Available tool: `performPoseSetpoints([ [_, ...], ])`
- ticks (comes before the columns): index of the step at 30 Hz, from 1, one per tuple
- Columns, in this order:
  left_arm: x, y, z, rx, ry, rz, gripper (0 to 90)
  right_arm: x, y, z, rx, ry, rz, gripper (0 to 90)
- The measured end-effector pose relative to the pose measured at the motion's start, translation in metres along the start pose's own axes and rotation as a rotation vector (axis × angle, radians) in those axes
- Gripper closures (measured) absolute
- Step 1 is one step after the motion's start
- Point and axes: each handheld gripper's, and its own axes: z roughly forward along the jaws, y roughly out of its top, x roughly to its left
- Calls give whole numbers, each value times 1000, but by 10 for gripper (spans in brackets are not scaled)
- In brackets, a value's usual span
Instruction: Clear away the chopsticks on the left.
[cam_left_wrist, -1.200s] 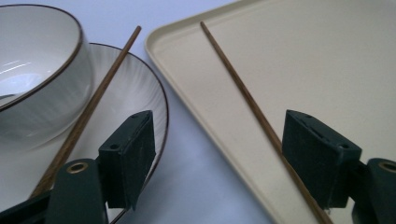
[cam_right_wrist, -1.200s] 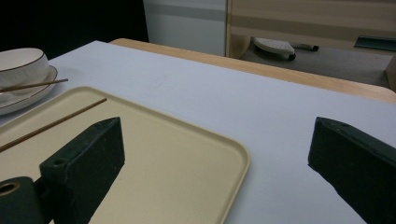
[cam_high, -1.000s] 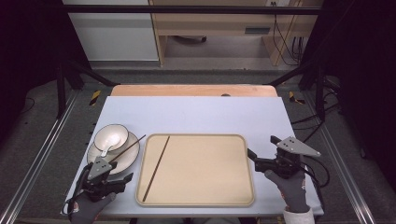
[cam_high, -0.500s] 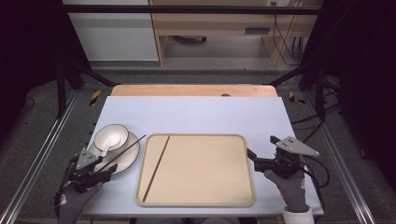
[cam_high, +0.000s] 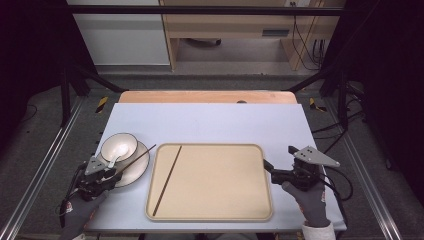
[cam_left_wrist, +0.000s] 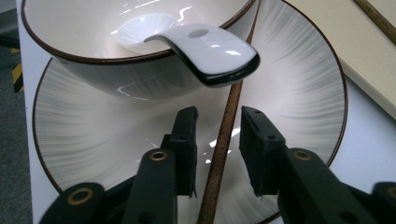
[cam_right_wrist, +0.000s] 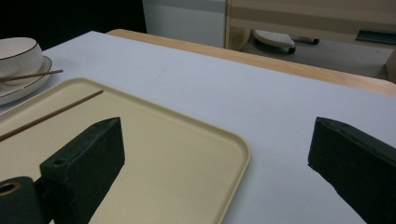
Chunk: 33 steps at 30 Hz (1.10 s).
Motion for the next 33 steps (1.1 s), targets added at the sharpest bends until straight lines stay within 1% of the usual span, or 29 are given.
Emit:
performPoseSetpoints([
  [4, -2, 1, 0, 6, -12, 9, 744, 0, 0, 1, 7, 2, -5, 38],
  [9, -3, 1, -1, 4, -22, 16, 797, 1, 0, 1, 5, 2, -1, 38],
  [10, -4, 1, -1, 12, -28, 26, 806, 1, 0, 1, 5, 2, 0, 38],
  [12, -5, 1, -1, 10, -33, 25, 822, 0, 0, 1, 5, 0, -1, 37],
  [14, -7, 2, -1, 12, -44, 35, 837, 1, 0, 0, 4, 0, 0, 37],
  [19, -10, 3, -1, 12, -46, 37, 842, 1, 0, 0, 4, 0, -1, 37],
  [23, -14, 5, -6, -7, -51, 39, 843, 0, 0, 0, 4, -2, -2, 37],
  [27, -23, 10, -13, -36, -49, 46, 842, 0, 0, 0, 1, -4, -2, 36],
  [28, -27, 13, -16, -49, -50, 50, 842, 0, 0, -1, 0, -7, -2, 34],
  [29, -27, 13, -16, -49, -50, 50, 842, -1, 0, -1, -1, -8, -2, 35],
  [31, -35, 16, -19, -71, -49, 42, 843, -1, 0, -2, -3, -8, 1, 35],
  [32, -35, 16, -19, -71, -49, 42, 843, -1, 0, -2, -3, -8, 1, 35],
  [33, -38, 17, -20, -78, -51, 33, 843, 0, 0, -2, -3, -8, 2, 35],
])
